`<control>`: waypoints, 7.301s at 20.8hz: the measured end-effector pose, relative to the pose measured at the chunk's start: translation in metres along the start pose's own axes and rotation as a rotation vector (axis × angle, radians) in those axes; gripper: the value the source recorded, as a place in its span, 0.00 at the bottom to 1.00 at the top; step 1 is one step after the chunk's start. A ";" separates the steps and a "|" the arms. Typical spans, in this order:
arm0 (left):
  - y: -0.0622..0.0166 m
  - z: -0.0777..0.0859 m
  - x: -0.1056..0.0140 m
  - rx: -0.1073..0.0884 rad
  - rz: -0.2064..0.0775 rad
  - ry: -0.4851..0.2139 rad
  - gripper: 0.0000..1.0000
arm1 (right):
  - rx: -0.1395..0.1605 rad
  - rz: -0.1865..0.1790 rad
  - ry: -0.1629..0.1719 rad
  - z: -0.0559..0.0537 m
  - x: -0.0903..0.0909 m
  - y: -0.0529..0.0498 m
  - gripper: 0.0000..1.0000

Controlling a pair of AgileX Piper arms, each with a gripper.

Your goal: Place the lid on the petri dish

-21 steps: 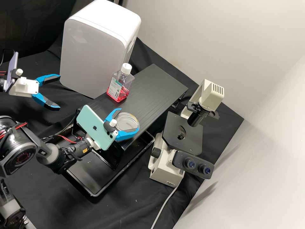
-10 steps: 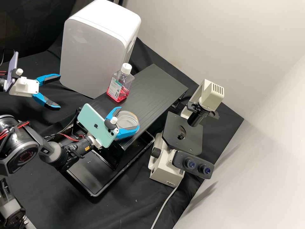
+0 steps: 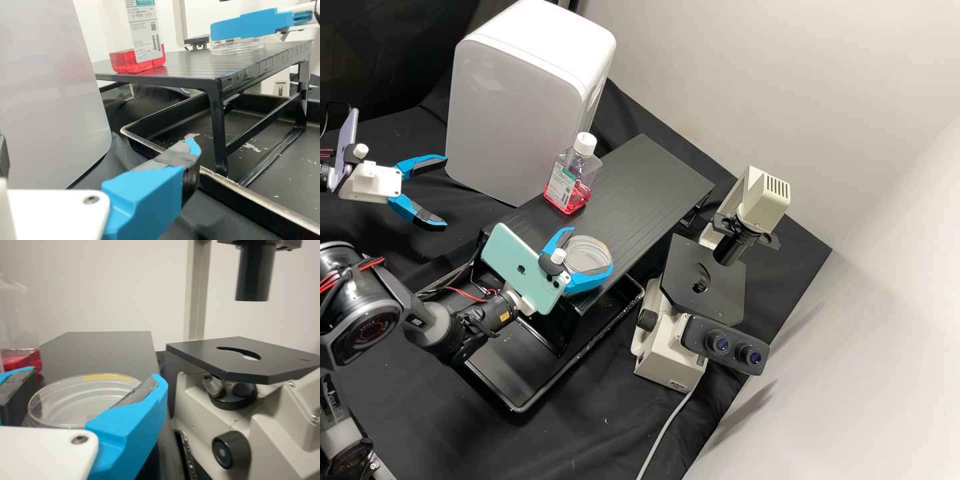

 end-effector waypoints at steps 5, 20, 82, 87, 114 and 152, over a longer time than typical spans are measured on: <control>0.0000 0.000 0.000 0.015 0.000 0.000 1.00 | 0.022 0.023 -0.020 0.005 0.000 0.006 0.00; 0.0005 0.000 0.000 0.017 0.002 0.001 1.00 | 0.038 0.015 -0.012 0.002 -0.007 0.004 0.00; -0.0033 -0.001 0.002 0.015 -0.010 0.007 1.00 | 0.080 -0.080 -0.030 -0.001 -0.016 0.007 1.00; -0.0033 -0.001 0.002 0.015 -0.010 0.008 1.00 | 0.066 -0.083 -0.018 -0.004 -0.017 0.006 1.00; -0.0029 -0.002 0.002 0.012 -0.007 0.016 1.00 | 0.029 -0.101 -0.023 -0.004 -0.019 0.002 0.00; -0.0027 -0.003 0.002 0.007 -0.005 0.029 1.00 | 0.053 -0.086 -0.055 0.003 -0.019 0.005 1.00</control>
